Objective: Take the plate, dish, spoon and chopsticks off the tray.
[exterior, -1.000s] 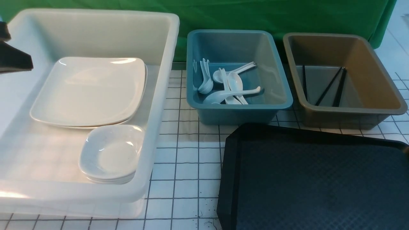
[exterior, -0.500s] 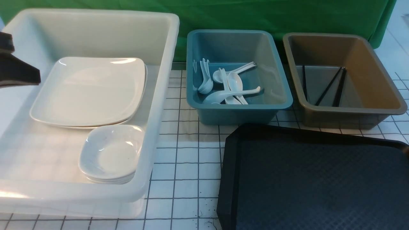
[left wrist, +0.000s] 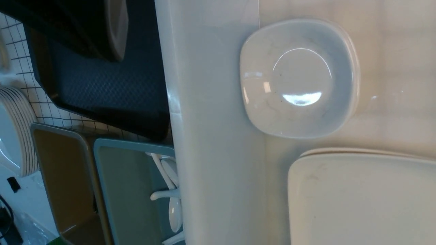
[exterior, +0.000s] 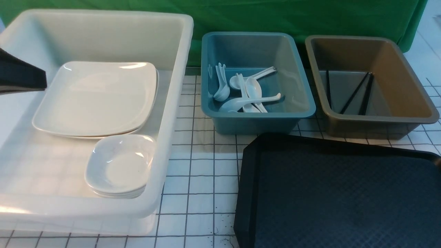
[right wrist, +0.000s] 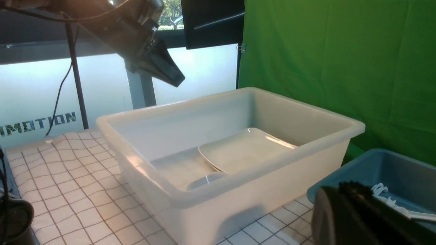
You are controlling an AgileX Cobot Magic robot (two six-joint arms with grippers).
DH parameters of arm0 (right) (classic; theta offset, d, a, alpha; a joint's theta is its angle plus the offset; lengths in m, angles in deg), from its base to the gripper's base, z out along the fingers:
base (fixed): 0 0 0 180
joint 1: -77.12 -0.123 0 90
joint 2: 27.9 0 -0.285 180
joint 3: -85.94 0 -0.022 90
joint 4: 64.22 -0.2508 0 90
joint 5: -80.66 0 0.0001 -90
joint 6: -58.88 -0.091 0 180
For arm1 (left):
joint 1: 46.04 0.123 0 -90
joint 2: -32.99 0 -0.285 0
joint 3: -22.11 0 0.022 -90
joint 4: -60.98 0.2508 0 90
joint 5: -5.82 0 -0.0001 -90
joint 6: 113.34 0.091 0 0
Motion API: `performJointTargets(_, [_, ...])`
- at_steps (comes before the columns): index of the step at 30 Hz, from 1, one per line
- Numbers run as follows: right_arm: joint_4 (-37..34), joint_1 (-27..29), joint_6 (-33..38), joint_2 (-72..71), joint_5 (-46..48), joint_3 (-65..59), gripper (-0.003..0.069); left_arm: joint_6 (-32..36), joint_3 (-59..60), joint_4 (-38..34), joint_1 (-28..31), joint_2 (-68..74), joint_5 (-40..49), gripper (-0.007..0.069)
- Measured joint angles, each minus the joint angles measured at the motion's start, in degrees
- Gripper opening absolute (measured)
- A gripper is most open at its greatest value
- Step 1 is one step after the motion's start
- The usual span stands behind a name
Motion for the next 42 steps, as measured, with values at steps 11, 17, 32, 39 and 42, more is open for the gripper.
performJointTargets(11, [-15.92, 1.03, 0.00, -0.07, -0.68, -0.90, 0.0109, -1.87, 0.00, -0.15, 0.00, -4.64, 0.25, -0.0003])
performJointTargets(17, [-16.06, 10.56, 0.00, -3.70, -7.89, -9.79, 0.0127, -2.63, 0.00, -0.15, 0.00, -4.64, 0.25, -0.0003])
performJointTargets(32, [-16.06, 46.91, 0.00, -17.49, -8.02, -37.05, 0.0172, 0.56, 0.00, 6.76, 0.00, -4.64, -1.03, -0.0003])
performJointTargets(39, [-16.06, 51.82, 0.00, -17.49, -7.49, -36.99, 0.0186, 3.11, 0.05, 9.52, 0.00, -4.64, -1.03, -0.0003])
performJointTargets(42, [-16.06, 54.56, 0.00, -17.49, -7.49, -36.99, 0.0192, 3.34, 0.05, 10.40, 0.00, -4.64, -1.03, -0.0003])
